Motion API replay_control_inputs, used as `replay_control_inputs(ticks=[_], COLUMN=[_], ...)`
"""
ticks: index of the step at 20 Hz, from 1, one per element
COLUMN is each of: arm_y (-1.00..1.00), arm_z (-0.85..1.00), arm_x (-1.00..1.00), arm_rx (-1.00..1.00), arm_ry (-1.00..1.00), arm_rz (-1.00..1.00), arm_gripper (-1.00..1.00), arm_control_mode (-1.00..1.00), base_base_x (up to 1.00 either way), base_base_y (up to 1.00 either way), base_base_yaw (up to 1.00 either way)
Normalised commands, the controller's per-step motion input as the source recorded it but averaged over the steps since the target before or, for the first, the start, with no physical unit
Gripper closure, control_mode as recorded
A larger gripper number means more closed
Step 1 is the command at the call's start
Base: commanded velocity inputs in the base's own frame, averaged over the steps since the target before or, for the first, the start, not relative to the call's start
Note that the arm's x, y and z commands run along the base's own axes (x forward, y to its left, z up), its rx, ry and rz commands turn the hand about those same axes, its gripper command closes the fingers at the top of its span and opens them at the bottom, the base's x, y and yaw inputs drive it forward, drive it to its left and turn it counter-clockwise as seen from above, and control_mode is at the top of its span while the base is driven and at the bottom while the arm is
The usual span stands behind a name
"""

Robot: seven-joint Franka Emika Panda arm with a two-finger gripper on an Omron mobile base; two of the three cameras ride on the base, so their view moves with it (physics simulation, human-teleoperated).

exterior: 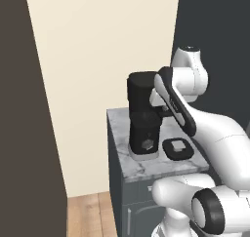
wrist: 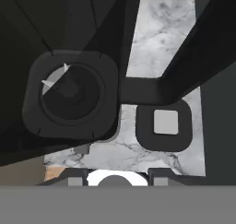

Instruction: Close the lid blender by securely placing the lid on top.

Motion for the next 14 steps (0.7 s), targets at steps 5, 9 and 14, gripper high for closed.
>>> replay_control_inputs(ticks=[5,9,14], arm_y=[0.0,0.0,0.0], arm_z=[-0.03,-0.12,-0.25], arm_x=[-0.01,-0.43,-0.49], arm_rx=[0.0,0.0,0.03], arm_ry=[0.0,-0.01,-0.01], arm_rz=[0.0,-0.23,-0.59], arm_gripper=[-1.0,-1.0,-1.0], arm_control_mode=[-1.0,-1.0,-1.0], base_base_x=[0.0,0.0,0.0], base_base_y=[0.0,0.0,0.0], base_base_yaw=[0.0,0.0,0.0])
